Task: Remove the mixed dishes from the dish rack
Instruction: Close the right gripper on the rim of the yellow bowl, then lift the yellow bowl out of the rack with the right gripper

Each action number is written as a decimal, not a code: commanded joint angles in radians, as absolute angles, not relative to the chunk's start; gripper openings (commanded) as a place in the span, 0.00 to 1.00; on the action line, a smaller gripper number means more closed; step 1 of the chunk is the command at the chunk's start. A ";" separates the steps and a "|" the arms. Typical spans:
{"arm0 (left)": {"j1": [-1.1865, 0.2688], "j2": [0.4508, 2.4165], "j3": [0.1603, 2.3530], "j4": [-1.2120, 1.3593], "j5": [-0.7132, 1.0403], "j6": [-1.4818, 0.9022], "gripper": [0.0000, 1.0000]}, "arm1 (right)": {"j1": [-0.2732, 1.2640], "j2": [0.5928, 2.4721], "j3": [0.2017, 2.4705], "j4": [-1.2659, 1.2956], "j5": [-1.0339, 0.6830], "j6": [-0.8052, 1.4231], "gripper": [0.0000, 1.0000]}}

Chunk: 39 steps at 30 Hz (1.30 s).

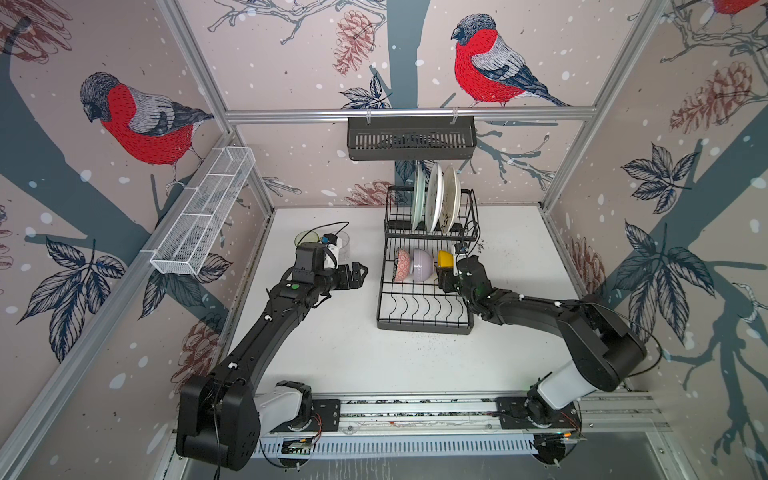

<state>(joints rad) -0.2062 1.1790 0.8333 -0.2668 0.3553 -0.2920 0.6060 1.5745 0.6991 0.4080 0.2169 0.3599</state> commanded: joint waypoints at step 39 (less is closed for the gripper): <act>-0.199 1.170 0.838 -0.229 0.411 -0.308 0.97 | 0.613 1.356 0.582 0.371 0.153 0.475 0.58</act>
<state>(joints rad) -0.2020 1.1725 0.8337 -0.2665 0.3920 -0.3058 0.6125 1.3739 0.5850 0.3634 0.1799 0.4477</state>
